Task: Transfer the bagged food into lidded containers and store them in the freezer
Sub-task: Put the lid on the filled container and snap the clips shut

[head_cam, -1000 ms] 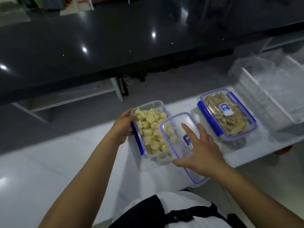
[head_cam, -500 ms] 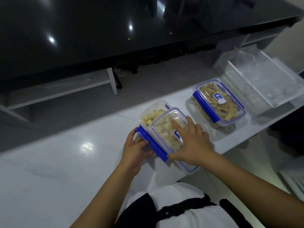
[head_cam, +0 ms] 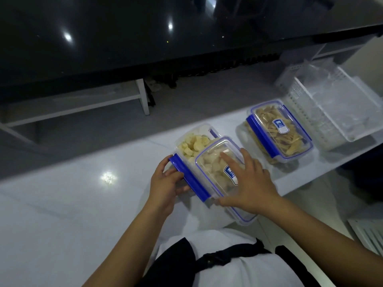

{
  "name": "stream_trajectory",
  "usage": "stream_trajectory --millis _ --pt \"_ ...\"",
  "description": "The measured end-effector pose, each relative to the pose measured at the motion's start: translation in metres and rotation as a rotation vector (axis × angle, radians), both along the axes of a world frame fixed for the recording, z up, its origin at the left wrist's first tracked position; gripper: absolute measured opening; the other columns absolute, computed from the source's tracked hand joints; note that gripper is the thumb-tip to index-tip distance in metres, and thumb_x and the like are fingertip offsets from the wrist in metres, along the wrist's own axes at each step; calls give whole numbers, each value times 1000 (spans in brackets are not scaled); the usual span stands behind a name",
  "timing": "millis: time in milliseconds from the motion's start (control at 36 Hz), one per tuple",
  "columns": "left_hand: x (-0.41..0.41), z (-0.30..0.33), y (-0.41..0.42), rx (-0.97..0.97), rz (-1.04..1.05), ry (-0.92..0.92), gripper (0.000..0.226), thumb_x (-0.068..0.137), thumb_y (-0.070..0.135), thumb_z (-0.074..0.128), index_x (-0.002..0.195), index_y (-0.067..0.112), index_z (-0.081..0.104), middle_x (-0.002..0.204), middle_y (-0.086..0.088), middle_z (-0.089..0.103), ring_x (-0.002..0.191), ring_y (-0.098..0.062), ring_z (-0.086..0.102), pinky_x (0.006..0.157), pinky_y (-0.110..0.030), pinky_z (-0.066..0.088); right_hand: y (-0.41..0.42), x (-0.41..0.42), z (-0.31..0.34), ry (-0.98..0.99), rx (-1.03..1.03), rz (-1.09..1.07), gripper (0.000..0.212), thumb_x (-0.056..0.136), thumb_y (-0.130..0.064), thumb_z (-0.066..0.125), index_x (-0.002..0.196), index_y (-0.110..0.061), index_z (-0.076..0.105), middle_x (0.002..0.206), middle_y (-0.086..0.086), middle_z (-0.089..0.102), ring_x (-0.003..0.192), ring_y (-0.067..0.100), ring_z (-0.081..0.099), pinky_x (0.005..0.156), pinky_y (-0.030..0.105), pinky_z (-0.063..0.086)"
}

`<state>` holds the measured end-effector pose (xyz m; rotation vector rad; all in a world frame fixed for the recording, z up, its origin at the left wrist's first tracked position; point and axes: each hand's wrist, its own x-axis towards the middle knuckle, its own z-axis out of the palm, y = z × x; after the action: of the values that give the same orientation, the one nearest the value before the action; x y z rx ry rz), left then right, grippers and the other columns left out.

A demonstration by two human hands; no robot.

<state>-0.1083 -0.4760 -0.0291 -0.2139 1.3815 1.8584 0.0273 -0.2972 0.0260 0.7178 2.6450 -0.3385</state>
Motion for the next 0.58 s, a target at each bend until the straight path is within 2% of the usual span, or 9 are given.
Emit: stream_trajectory --millis 111,250,417,500,583 --pt "-2 -1 2 -23 -7 15 52 90 10 72 135 28 52 108 -6 77 96 -30 75 65 -37 62 5 -9 12 78 -33 -28 128 58 -84 68 146 -57 -20 162 -4 -23 152 37 -2 119 58 18" --pt "-3 -1 5 -38 7 9 51 91 10 71 136 27 52 108 -9 76 94 -33 75 67 -39 62 -1 -42 11 136 -41 -14 124 57 -79 67 146 -56 -17 164 -1 -19 151 41 0 117 62 20" --pt "-6 1 9 -72 25 -3 51 91 8 70 135 28 53 103 -8 78 89 -31 77 62 -35 61 -13 -73 -12 36 55 9 124 62 -84 62 150 -47 -18 164 8 -19 149 48 0 115 65 18" --pt "-7 0 10 -86 37 0 51 90 8 71 134 27 54 103 -7 78 88 -29 77 61 -35 61 -12 -68 -21 42 80 0 125 61 -87 56 147 -46 -25 163 9 -21 148 49 0 115 66 18" --pt "-7 -1 11 -92 30 16 48 91 12 72 133 28 55 104 -6 78 89 -29 77 61 -35 61 -7 -62 -23 41 81 -1 125 58 -89 52 148 -47 -24 164 8 -19 147 49 3 113 65 20"
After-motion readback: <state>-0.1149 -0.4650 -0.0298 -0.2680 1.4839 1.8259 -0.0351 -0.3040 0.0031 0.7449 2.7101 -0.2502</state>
